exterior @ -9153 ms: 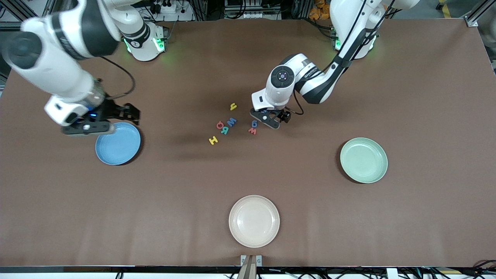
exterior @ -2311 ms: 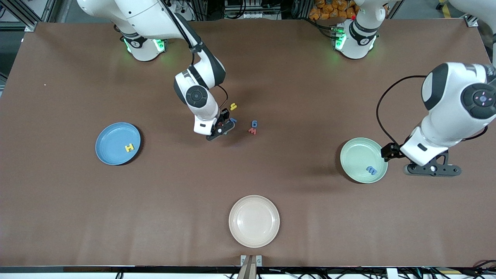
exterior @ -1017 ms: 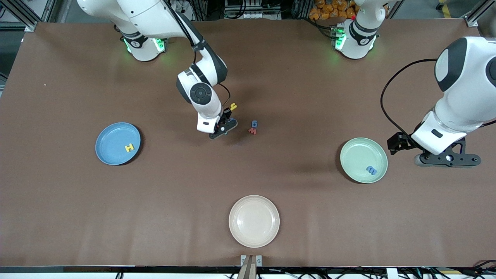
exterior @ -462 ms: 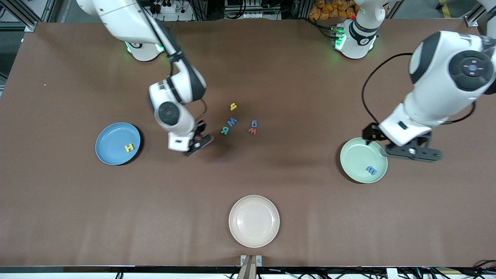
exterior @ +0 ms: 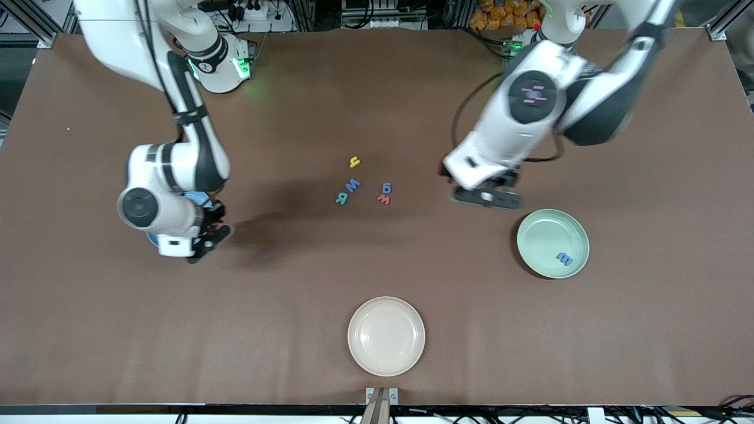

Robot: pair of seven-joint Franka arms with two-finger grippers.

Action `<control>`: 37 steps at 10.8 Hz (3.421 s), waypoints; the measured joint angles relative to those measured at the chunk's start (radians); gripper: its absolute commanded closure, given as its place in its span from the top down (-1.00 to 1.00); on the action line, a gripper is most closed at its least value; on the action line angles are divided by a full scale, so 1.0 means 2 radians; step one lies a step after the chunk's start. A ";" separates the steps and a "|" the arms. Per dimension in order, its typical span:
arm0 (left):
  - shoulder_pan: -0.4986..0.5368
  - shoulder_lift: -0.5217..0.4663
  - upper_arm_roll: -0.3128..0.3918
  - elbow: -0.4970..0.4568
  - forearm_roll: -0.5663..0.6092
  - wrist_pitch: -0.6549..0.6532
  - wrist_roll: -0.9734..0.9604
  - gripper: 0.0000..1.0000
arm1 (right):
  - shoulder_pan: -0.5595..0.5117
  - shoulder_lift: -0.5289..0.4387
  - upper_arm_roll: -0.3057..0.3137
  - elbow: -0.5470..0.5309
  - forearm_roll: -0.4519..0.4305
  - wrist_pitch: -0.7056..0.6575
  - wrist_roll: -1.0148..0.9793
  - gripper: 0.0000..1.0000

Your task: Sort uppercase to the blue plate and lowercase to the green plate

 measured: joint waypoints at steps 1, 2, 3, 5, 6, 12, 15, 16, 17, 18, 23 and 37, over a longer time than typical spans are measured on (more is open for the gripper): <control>-0.022 0.016 0.000 -0.002 0.000 0.009 -0.014 1.00 | -0.010 0.000 -0.005 -0.009 0.000 -0.003 -0.011 -0.63; -0.044 0.032 0.001 -0.005 0.000 0.024 -0.035 1.00 | -0.014 0.001 -0.011 -0.022 0.000 -0.003 -0.021 -0.48; -0.064 0.047 0.001 -0.008 0.004 0.041 -0.055 1.00 | -0.014 0.002 -0.019 -0.032 0.000 -0.003 -0.030 -0.48; -0.104 0.072 0.001 -0.016 0.043 0.067 -0.108 1.00 | -0.019 0.006 -0.039 -0.053 0.000 -0.003 -0.042 -0.04; -0.121 0.084 0.002 -0.020 0.067 0.076 -0.135 1.00 | -0.025 0.008 -0.045 -0.062 0.000 -0.003 -0.049 0.44; -0.142 0.151 0.003 -0.025 0.138 0.135 -0.199 1.00 | -0.024 0.007 -0.018 -0.047 0.001 0.000 0.004 0.93; -0.144 0.169 0.004 -0.039 0.142 0.176 -0.219 0.91 | -0.015 0.003 0.029 -0.016 0.001 0.001 0.095 1.00; -0.144 0.171 0.006 -0.050 0.146 0.198 -0.228 0.85 | -0.014 0.002 0.045 -0.004 0.001 0.001 0.120 1.00; -0.145 0.172 0.010 -0.061 0.155 0.216 -0.235 0.79 | -0.014 0.000 0.061 0.005 0.001 0.001 0.147 1.00; -0.145 0.175 0.013 -0.066 0.161 0.226 -0.238 0.70 | -0.012 -0.002 0.074 0.012 0.001 0.001 0.166 1.00; -0.145 0.193 0.024 -0.068 0.170 0.249 -0.238 0.46 | -0.008 -0.004 0.086 0.032 0.001 0.009 0.174 1.00; -0.186 0.210 0.069 -0.053 0.181 0.264 -0.238 -0.71 | 0.019 0.018 0.267 -0.037 0.008 0.202 0.815 0.93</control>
